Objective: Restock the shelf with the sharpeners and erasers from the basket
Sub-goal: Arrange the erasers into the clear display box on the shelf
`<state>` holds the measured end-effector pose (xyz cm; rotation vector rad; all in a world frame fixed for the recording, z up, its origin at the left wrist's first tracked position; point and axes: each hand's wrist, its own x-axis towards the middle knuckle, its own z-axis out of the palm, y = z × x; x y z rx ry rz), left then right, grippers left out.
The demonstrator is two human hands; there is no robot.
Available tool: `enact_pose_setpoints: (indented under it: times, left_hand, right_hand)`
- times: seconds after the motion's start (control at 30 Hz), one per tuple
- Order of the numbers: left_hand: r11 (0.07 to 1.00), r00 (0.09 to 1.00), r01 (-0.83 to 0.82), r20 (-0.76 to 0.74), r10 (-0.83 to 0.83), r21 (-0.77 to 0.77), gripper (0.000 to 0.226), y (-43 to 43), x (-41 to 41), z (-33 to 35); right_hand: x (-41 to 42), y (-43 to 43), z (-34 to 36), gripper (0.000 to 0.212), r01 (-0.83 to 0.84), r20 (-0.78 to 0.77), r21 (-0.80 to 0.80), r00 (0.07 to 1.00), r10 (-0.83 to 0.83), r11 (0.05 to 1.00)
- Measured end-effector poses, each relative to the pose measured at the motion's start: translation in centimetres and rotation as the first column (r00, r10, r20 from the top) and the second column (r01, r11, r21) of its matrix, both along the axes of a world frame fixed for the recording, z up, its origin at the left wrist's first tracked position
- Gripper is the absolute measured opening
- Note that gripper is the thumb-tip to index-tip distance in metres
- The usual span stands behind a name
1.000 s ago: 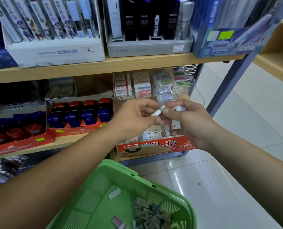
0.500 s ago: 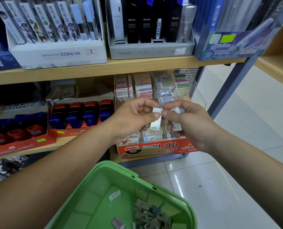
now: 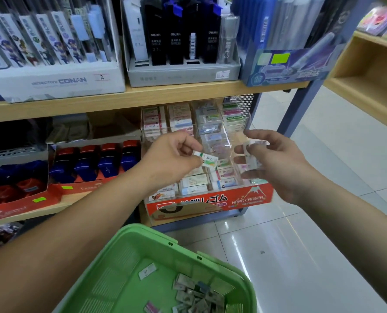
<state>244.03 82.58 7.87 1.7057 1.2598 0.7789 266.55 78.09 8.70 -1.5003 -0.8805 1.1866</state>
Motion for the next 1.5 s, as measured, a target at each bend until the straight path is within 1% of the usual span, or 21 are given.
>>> enact_pose_setpoints:
  times: [0.1,0.17,0.23,0.3,0.33,0.4,0.47,0.53,0.63,0.8,0.9,0.97,1.13,1.17,1.2,1.23,1.27,1.3,1.33,1.4,1.5]
  left_hand:
    - [0.999,1.0,0.014,-0.002,-0.014,0.033,0.017,0.6,2.4,0.1]
    - [0.999,1.0,0.015,-0.015,-0.015,0.045,0.016,1.3,4.0,0.0]
    - [0.997,0.995,0.039,-0.091,-0.033,0.061,0.016,2.0,5.1,-0.5]
    - [0.993,0.976,0.083,-0.208,-0.065,0.081,0.019,2.4,5.5,-1.3]
    - [0.991,0.964,0.093,-0.259,-0.065,0.099,0.02,2.6,5.5,-1.6]
    - [0.984,0.941,0.094,-0.337,-0.038,0.149,0.018,2.9,5.1,-2.1]
    - [0.981,0.931,0.087,-0.365,-0.018,0.172,0.014,2.9,4.7,-2.1]
    - [0.984,0.939,0.113,-0.338,-0.062,0.136,0.011,2.6,4.8,-2.1]
    - [0.989,0.956,0.149,-0.257,-0.14,0.015,0.007,1.8,4.8,-2.3]
    - [0.964,0.91,0.261,-0.32,-0.265,-0.056,0.01,1.2,4.3,-2.6]
    - [0.956,0.865,0.293,-0.421,-0.273,-0.018,0.01,0.7,4.2,-2.7]
    - [0.945,0.83,0.323,-0.492,-0.261,0.043,0.011,0.5,4.2,-2.6]
    - [0.925,0.799,0.37,-0.536,-0.271,0.083,0.021,0.1,3.8,-2.2]
    - [0.928,0.812,0.355,-0.531,-0.244,0.115,0.024,0.0,3.8,-2.0]
    - [0.937,0.85,0.318,-0.481,-0.215,0.143,0.028,-0.1,3.9,-1.8]
    - [0.955,0.905,0.262,-0.379,-0.193,0.14,0.032,-0.3,4.1,-1.5]
    - [0.974,0.955,0.204,-0.239,-0.176,0.097,0.035,-0.5,4.4,-1.1]
    - [0.986,0.981,0.167,-0.104,-0.163,0.027,0.037,-0.6,4.6,-0.7]
    - [0.988,0.988,0.154,-0.008,-0.155,-0.03,0.037,-0.8,4.8,-0.2]
    - [0.983,0.984,0.176,0.048,-0.173,-0.058,0.036,-1.0,4.8,0.7]
    - [0.98,0.981,0.194,0.012,-0.194,-0.03,0.024,-1.0,3.8,1.4]
  right_hand:
    - [1.9,-0.9,0.1,0.016,0.085,-0.024,-0.027,0.996,-0.085,0.996]
    - [2.9,-1.5,0.2,0.016,0.095,-0.118,-0.069,0.988,-0.103,0.993]
    - [3.7,-1.8,0.4,0.024,0.087,-0.234,-0.093,0.966,-0.107,0.992]
    - [4.1,-1.8,0.5,0.03,0.088,-0.298,-0.091,0.948,-0.111,0.992]
    - [4.1,-1.7,0.4,0.031,0.086,-0.304,-0.088,0.946,-0.109,0.992]
    - [3.7,-1.5,0.1,0.027,0.082,-0.265,-0.083,0.959,-0.102,0.993]
    - [3.3,-1.3,-0.2,0.021,0.101,-0.224,-0.07,0.968,-0.114,0.992]
    - [3.0,-1.1,-0.3,0.019,0.121,-0.221,-0.053,0.967,-0.13,0.991]
    - [2.6,-0.9,-0.5,0.019,0.105,-0.228,-0.054,0.967,-0.114,0.993]
    - [2.3,-1.0,-0.7,0.018,0.031,-0.226,-0.09,0.973,-0.051,0.995]
    - [2.2,-1.1,-0.7,0.018,0.031,-0.23,-0.095,0.972,-0.052,0.995]
    - [2.2,-1.0,-0.7,0.018,0.033,-0.231,-0.103,0.971,-0.056,0.994]
    - [1.9,-1.0,-0.6,0.022,-0.015,-0.23,-0.091,0.973,-0.007,0.996]
    - [1.9,-1.0,-0.6,0.022,-0.02,-0.219,-0.083,0.976,0.001,0.996]
    - [1.8,-0.9,-0.7,0.023,-0.023,-0.206,-0.079,0.979,0.006,0.997]
    - [1.8,-0.9,-0.7,0.023,-0.026,-0.194,-0.077,0.981,0.01,0.997]
    - [1.7,-0.9,-0.6,0.025,-0.029,-0.188,-0.075,0.982,0.014,0.997]
    - [1.6,-0.9,-0.6,0.026,-0.032,-0.186,-0.074,0.982,0.017,0.997]
    - [1.5,-0.8,-0.6,0.026,-0.038,-0.187,-0.077,0.982,0.023,0.996]
    - [1.2,-0.8,-0.5,0.025,-0.074,-0.179,-0.066,0.982,0.061,0.995]
    - [0.2,-0.6,-0.4,0.023,-0.11,-0.137,-0.047,0.985,0.102,0.993]
